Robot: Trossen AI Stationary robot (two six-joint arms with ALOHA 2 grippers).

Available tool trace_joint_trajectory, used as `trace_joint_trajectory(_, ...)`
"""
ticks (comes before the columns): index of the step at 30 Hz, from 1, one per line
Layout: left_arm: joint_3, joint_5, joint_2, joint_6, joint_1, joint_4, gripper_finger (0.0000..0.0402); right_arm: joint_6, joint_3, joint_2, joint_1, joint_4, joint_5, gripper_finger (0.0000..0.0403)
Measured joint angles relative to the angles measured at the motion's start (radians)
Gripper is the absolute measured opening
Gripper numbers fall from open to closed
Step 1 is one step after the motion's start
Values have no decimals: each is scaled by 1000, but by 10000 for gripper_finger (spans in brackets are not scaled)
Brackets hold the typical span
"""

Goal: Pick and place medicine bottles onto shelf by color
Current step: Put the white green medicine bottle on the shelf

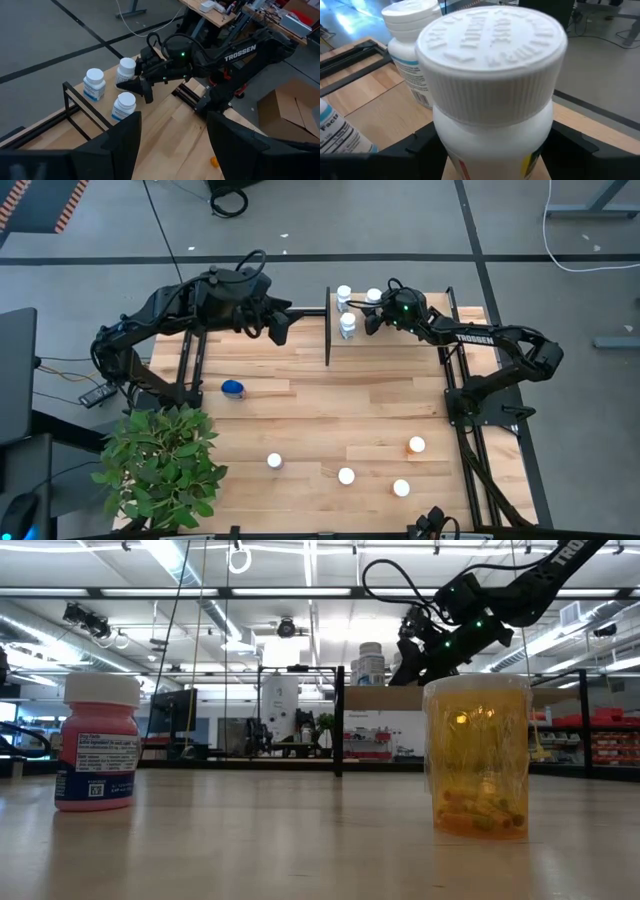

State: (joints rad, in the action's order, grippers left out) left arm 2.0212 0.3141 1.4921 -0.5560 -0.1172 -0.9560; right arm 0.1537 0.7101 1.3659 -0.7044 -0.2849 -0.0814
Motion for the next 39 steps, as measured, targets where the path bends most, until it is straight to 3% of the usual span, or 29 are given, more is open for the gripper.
trace_joint_trajectory(24, 0, 0, 0, -9, 20, 1, 231, -1, 3, -4, 0, -81, 1, 278)
trace_joint_trajectory(39, 0, 8, 0, 1, 50, 0, 231, -36, 3, -158, 0, -85, -17, 278)
